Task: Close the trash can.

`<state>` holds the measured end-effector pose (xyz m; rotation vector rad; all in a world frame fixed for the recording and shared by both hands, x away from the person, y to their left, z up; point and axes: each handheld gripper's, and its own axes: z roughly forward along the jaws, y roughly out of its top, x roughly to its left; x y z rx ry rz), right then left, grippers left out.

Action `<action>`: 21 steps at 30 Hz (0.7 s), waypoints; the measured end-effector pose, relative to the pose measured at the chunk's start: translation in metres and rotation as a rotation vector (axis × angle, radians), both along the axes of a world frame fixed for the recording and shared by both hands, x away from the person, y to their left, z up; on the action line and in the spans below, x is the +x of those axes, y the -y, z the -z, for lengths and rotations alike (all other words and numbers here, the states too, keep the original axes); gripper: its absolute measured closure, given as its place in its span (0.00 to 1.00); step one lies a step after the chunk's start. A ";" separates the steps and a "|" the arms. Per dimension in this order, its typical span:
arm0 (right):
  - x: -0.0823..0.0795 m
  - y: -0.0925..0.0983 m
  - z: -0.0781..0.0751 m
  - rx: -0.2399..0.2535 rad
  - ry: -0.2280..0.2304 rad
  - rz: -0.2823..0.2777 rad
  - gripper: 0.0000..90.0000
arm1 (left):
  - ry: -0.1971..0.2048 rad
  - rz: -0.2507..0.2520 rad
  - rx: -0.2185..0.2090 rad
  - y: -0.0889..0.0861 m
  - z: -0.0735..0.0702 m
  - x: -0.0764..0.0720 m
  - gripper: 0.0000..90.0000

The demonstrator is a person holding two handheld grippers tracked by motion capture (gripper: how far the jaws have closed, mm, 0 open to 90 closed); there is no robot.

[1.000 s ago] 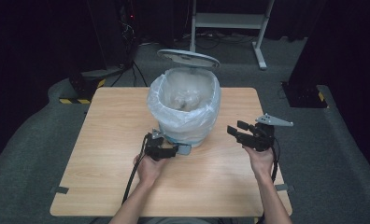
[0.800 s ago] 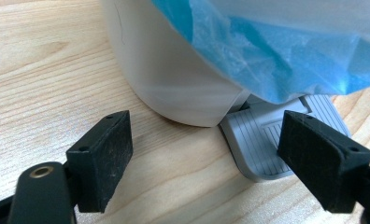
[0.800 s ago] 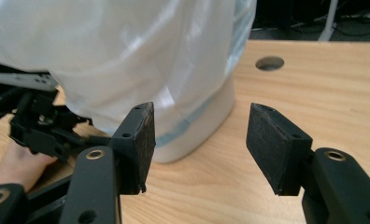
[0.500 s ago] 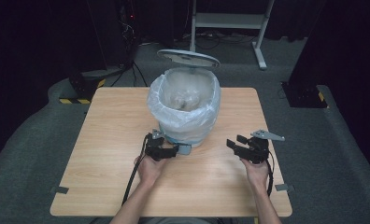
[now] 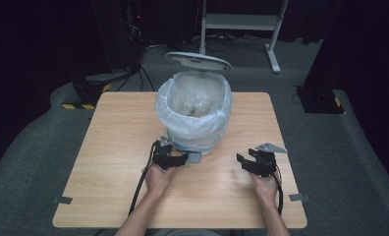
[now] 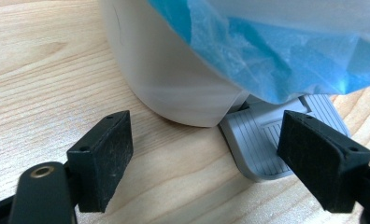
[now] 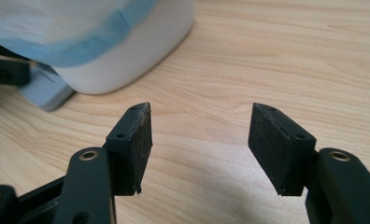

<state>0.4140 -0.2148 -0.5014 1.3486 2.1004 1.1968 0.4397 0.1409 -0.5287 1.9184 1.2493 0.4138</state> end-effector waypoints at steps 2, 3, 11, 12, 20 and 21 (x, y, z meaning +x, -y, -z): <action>0.001 0.000 0.004 -0.021 -0.002 0.006 0.44 | 0.000 0.000 0.000 0.000 0.000 0.000 0.20; 0.001 -0.001 0.006 -0.031 -0.004 0.011 0.44 | 0.000 0.000 0.000 0.000 0.000 0.000 0.20; 0.004 -0.008 0.014 -0.078 -0.024 0.013 0.43 | -0.003 -0.001 -0.005 0.000 0.000 0.000 0.20; 0.004 -0.009 0.015 -0.087 -0.027 0.011 0.42 | -0.002 -0.002 -0.004 0.000 0.000 0.000 0.20; 0.006 -0.015 0.021 -0.146 -0.029 0.011 0.42 | -0.003 -0.003 -0.005 0.000 0.000 0.000 0.20; 0.006 -0.016 0.024 -0.164 -0.039 0.016 0.42 | -0.002 -0.002 -0.005 0.000 0.000 0.000 0.20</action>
